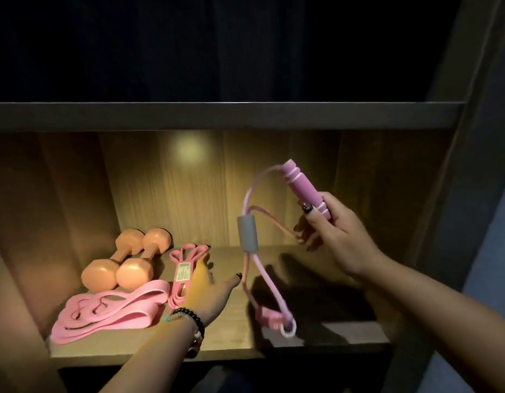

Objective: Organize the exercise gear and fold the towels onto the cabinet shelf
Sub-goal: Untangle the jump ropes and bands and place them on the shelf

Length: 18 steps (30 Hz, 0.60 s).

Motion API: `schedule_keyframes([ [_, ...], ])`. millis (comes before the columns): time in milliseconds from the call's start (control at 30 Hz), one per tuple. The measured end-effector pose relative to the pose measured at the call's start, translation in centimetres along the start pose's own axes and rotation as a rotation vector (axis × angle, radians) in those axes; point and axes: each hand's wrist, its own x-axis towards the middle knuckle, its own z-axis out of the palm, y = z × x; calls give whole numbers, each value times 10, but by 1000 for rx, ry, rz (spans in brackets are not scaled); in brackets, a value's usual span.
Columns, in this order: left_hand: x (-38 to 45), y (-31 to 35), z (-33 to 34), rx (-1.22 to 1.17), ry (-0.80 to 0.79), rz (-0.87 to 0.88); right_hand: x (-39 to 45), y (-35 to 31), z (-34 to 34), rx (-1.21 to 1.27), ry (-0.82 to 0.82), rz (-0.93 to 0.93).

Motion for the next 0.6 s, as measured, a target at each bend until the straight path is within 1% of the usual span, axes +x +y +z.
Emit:
schedule_keyframes([
  [67, -28, 9, 8, -149, -29, -83, -5, -19, -1, 95, -28, -16],
  [167, -65, 16, 13, -376, -49, -158, -13, -37, 4, 190, -24, -15],
  [233, -84, 18, 14, -630, -137, -223, -16, -43, 8, 193, -3, 8],
  [300, -98, 19, 12, -951, -233, -330, -17, -47, 11, 166, 37, 45],
  [333, -106, 17, 12, -1089, -260, -374, -17, -48, 13, 148, 61, 65],
  [367, -116, 16, 10, -1182, -265, -377, -18, -48, 15, 127, 85, 80],
  [433, -131, 7, 4, -1266, -207, -340, -21, -48, 18, 104, 122, 96],
  [500, -136, -1, -4, -1344, -115, -329, -25, -48, 21, 141, 133, 116],
  [533, -131, -9, -8, -1307, -61, -316, -28, -49, 24, 199, 132, 151],
  [600, -131, -16, -14, -1120, -47, -291, -36, -48, 31, 420, 116, 282],
])
